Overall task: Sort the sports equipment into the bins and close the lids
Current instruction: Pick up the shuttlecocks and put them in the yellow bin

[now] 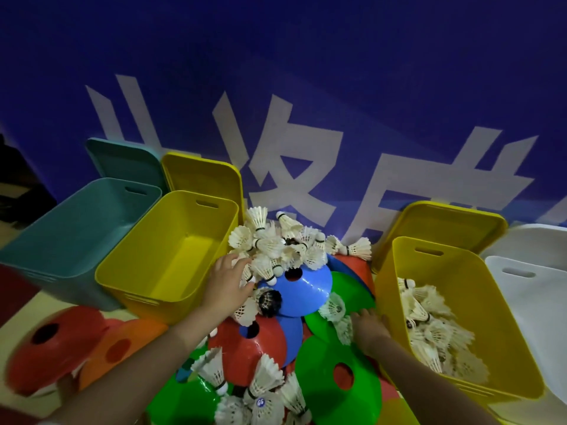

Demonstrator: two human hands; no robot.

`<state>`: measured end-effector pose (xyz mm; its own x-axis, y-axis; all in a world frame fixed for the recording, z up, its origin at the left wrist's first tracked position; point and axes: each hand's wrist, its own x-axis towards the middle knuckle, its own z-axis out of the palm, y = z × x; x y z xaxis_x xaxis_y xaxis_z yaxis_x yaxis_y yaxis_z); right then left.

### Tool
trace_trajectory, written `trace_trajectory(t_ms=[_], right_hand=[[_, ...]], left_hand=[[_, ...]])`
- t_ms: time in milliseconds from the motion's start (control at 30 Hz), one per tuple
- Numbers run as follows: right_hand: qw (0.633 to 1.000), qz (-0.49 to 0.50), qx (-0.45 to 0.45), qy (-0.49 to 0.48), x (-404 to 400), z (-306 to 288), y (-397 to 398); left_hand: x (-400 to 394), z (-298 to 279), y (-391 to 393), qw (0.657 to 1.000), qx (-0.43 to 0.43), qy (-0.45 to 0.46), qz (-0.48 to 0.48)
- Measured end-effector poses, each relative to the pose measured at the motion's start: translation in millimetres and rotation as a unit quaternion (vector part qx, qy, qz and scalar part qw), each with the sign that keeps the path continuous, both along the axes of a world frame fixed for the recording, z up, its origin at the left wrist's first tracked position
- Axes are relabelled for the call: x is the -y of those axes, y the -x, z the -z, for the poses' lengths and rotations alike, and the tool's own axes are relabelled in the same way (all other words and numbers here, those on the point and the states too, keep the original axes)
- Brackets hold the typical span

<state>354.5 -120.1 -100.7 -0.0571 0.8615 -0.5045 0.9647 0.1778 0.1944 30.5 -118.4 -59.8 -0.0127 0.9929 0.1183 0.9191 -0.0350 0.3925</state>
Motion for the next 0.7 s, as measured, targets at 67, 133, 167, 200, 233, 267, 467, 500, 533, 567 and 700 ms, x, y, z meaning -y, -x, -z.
trace_trajectory(t_ms=[67,133,167,200,233,267,467,500,533,567,700], right_hand=[[1.0,0.017,-0.01,-0.009,-3.5,0.7,0.4],[0.998,0.05,-0.041,-0.025,-7.6,2.0,-1.6],[0.995,0.067,-0.063,-0.035,-8.2,1.4,-1.6],[0.991,0.087,-0.086,-0.046,-8.0,0.4,-1.5],[0.987,0.107,-0.109,-0.057,-6.8,-1.4,-1.1],[0.982,0.124,-0.125,-0.068,-5.1,-3.1,-0.8],[0.984,0.122,-0.078,-0.108,12.3,-22.8,0.3],[0.986,0.113,-0.06,-0.111,16.0,-27.1,0.6],[0.986,0.106,-0.049,-0.117,19.6,-30.6,0.0],[0.985,0.104,-0.045,-0.126,23.5,-34.2,-0.8],[0.976,0.121,-0.076,-0.167,38.9,-45.5,-7.7]], left_hand=[[-6.7,8.9,12.4,0.996,-0.036,0.078,0.002],[-10.5,17.8,21.7,0.991,-0.024,0.13,0.018],[-11.6,21.0,24.9,0.99,0.0,0.137,0.024],[-12.0,23.1,26.9,0.991,0.023,0.131,0.031],[-12.2,24.3,28.0,0.992,0.036,0.114,0.04],[-12.2,25.4,28.3,0.994,0.04,0.089,0.05],[-2.7,18.7,24.5,0.995,0.04,-0.029,0.082],[0.1,14.4,21.7,0.994,0.054,-0.04,0.086],[2.9,9.7,18.5,0.992,0.074,-0.049,0.087],[5.5,5.5,15.0,0.99,0.097,-0.055,0.087],[13.5,-6.4,-5.9,0.976,0.19,-0.034,0.1]])
